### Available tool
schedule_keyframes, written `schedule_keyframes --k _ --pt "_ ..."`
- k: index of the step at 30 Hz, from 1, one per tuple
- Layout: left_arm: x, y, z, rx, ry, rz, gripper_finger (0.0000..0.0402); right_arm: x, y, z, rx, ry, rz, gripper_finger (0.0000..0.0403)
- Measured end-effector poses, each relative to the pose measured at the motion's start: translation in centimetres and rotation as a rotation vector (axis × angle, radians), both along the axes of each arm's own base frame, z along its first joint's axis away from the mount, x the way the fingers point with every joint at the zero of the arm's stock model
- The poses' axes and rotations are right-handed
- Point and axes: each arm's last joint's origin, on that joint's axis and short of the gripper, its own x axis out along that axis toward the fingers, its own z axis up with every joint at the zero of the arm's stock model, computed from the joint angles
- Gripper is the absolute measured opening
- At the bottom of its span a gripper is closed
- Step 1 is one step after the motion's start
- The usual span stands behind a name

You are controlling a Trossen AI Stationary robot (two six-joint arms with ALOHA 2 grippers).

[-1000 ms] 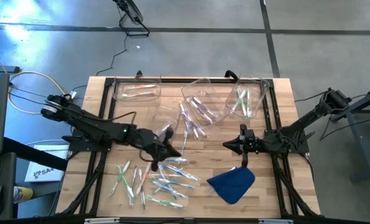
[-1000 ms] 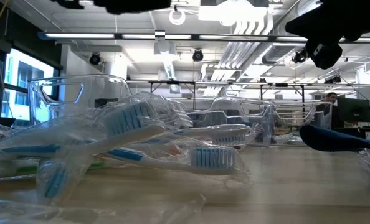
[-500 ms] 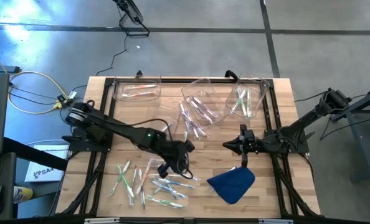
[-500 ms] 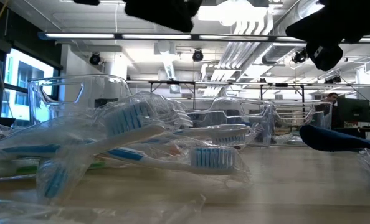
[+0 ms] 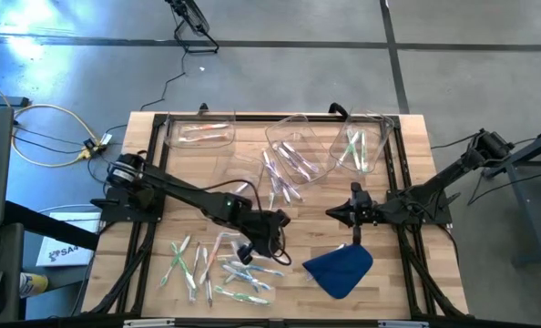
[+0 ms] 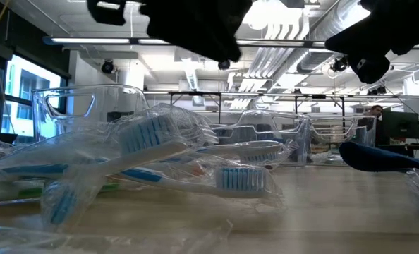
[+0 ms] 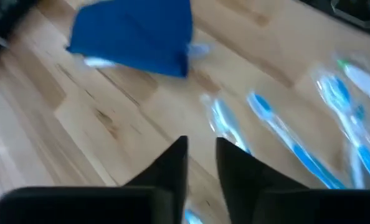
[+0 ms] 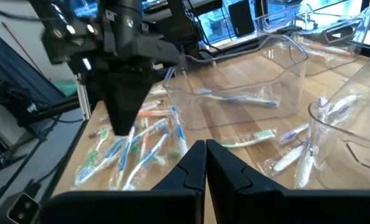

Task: Pick & Place Toothbrushes
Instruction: Put the blue toothbrush into the bottom transparent bin

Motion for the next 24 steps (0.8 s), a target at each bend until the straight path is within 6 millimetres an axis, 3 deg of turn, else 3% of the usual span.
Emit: schedule_keyframes --k 7,16,24 --pt "1.2 -0.4 -1.8 -0.052 0.017 0.026 0.0167 0.0 0.0 -0.1 -0.007 0.012 0.0 0.0003" --pt "1.9 -0.7 -4.5 -0.131 0.114 0.125 0.0173 -0.1 0.0 -0.3 -0.015 0.026 -0.001 0.0003" --pt "2.5 -1.0 -5.4 -0.209 0.137 0.129 0.0173 -0.1 -0.1 -0.5 -0.026 0.043 -0.001 0.0003"
